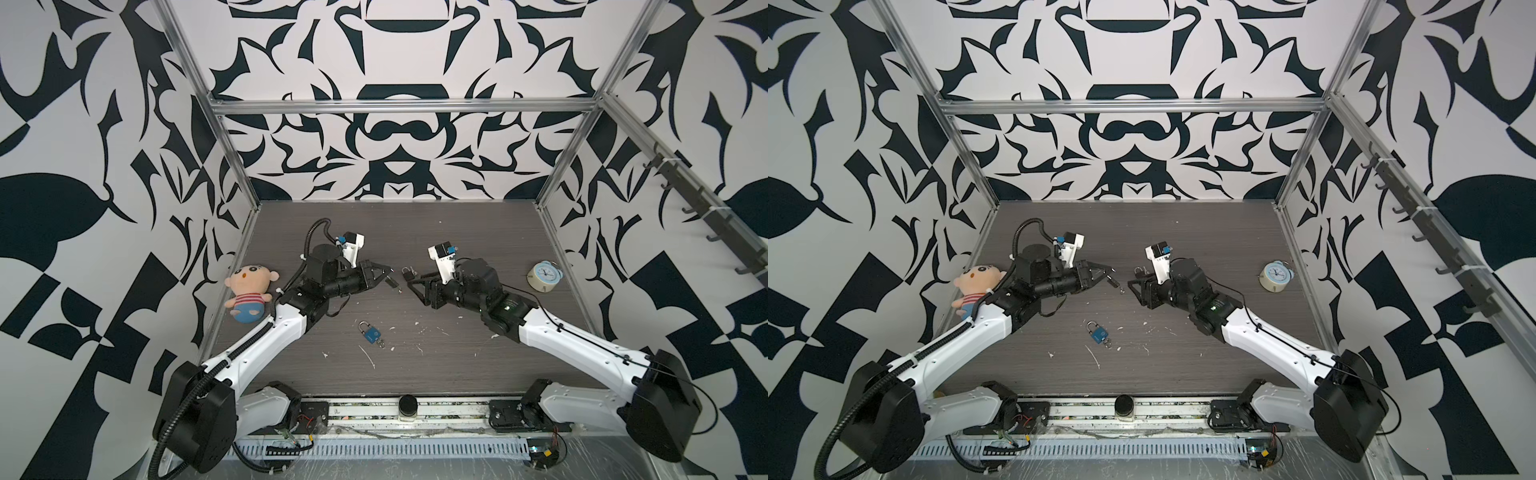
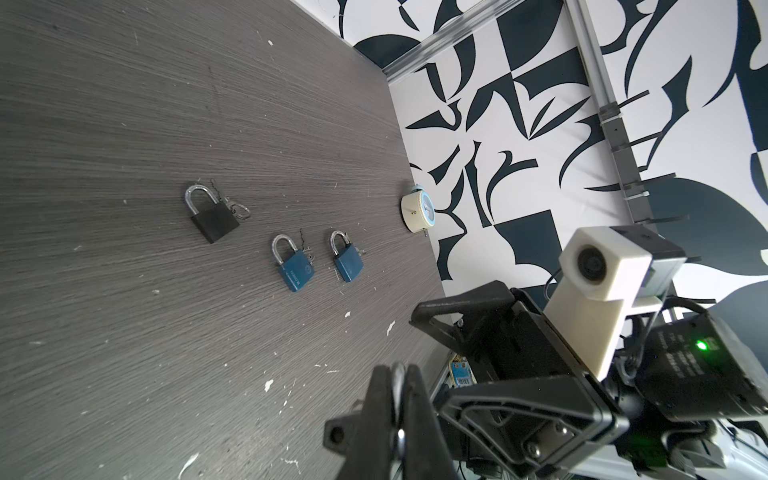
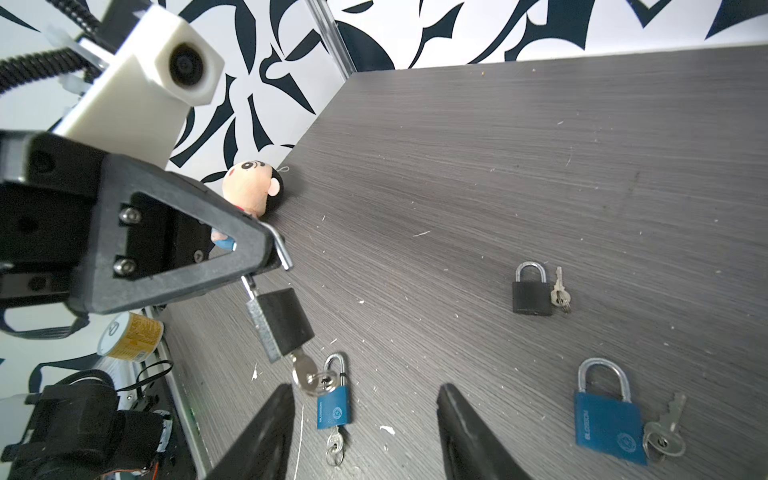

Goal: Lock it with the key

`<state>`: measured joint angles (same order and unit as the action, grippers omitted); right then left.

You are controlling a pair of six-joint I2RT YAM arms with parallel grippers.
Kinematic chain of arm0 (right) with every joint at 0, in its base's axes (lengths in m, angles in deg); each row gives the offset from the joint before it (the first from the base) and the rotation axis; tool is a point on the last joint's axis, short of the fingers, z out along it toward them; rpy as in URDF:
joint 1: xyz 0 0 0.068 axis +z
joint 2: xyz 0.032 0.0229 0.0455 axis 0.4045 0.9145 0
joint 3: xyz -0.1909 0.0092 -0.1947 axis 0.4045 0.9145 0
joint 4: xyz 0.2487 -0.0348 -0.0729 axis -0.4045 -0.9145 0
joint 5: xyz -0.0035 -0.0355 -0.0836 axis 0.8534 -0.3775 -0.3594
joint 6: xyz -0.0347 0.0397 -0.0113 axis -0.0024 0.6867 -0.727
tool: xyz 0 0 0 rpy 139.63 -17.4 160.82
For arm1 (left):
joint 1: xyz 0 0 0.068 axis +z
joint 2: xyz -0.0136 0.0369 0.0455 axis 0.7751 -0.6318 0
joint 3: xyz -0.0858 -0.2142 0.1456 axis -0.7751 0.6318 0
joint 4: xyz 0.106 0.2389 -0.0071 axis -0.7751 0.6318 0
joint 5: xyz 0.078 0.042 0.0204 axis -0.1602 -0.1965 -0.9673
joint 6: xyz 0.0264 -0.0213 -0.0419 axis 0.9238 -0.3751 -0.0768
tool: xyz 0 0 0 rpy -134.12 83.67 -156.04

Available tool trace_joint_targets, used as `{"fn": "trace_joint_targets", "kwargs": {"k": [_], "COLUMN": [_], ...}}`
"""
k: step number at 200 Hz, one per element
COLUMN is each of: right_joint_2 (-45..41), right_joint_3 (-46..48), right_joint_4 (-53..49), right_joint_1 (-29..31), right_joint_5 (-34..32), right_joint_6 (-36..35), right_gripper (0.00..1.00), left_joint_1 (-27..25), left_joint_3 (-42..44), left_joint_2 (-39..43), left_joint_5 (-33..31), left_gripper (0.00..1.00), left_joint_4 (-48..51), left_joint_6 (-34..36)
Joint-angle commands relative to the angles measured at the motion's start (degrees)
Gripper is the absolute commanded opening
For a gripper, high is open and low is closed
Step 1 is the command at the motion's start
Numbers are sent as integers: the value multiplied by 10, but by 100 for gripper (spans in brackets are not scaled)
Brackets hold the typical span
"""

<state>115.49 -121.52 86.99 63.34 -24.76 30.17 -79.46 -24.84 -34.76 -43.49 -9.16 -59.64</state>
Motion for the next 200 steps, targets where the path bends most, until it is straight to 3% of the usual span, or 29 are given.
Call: {"fn": "trace_joint_targets", "kwargs": {"k": [1,100,160,200], "right_joint_2": [-12,43,52,70], "right_joint_3": [9,-6,-27,-45], "right_joint_4": [55,137,146,143], "right_joint_1": [-11,-13,-4,7], "right_joint_5": [60,173,178,175], "right_joint_6": [13,18,3,-7], "right_gripper": [56,55,54,48], "left_joint_1": [-2,-11,-19,-22], "left_joint_3": [9,10,0,-10], "left_joint_2": [19,54,46,36], "left_joint_5": [1,-5,-5,-4], "left_gripper": [0,0,0,0], "left_joint_4": [-32,-46,-46,-45], "left_joint_6": [-30,-79,-87,-93]}}
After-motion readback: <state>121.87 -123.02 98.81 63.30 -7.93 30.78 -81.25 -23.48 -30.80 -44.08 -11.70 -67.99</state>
